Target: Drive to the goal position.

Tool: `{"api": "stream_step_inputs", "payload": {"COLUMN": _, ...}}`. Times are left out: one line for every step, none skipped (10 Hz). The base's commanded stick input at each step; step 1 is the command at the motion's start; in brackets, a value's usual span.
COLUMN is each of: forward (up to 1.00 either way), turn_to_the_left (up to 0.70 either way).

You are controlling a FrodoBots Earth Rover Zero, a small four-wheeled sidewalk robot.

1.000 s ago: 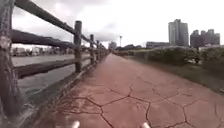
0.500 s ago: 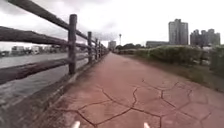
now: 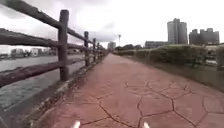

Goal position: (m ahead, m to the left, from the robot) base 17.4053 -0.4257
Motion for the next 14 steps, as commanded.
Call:
{"api": "stream_step_inputs", "payload": {"forward": 0.70, "turn_to_the_left": 0.00}}
{"api": "stream_step_inputs", "payload": {"forward": 0.70, "turn_to_the_left": 0.00}}
{"api": "stream_step_inputs", "payload": {"forward": 0.70, "turn_to_the_left": 0.00}}
{"api": "stream_step_inputs", "payload": {"forward": 0.70, "turn_to_the_left": 0.00}}
{"api": "stream_step_inputs", "payload": {"forward": 0.70, "turn_to_the_left": 0.00}}
{"api": "stream_step_inputs", "payload": {"forward": 0.70, "turn_to_the_left": 0.00}}
{"api": "stream_step_inputs", "payload": {"forward": 0.70, "turn_to_the_left": 0.00}}
{"api": "stream_step_inputs", "payload": {"forward": 0.70, "turn_to_the_left": 0.00}}
{"api": "stream_step_inputs", "payload": {"forward": 0.70, "turn_to_the_left": 0.00}}
{"api": "stream_step_inputs", "payload": {"forward": 0.70, "turn_to_the_left": 0.00}}
{"api": "stream_step_inputs", "payload": {"forward": 0.70, "turn_to_the_left": 0.00}}
{"api": "stream_step_inputs", "payload": {"forward": 0.70, "turn_to_the_left": 0.00}}
{"api": "stream_step_inputs", "payload": {"forward": 0.70, "turn_to_the_left": 0.00}}
{"api": "stream_step_inputs", "payload": {"forward": 0.70, "turn_to_the_left": 0.00}}
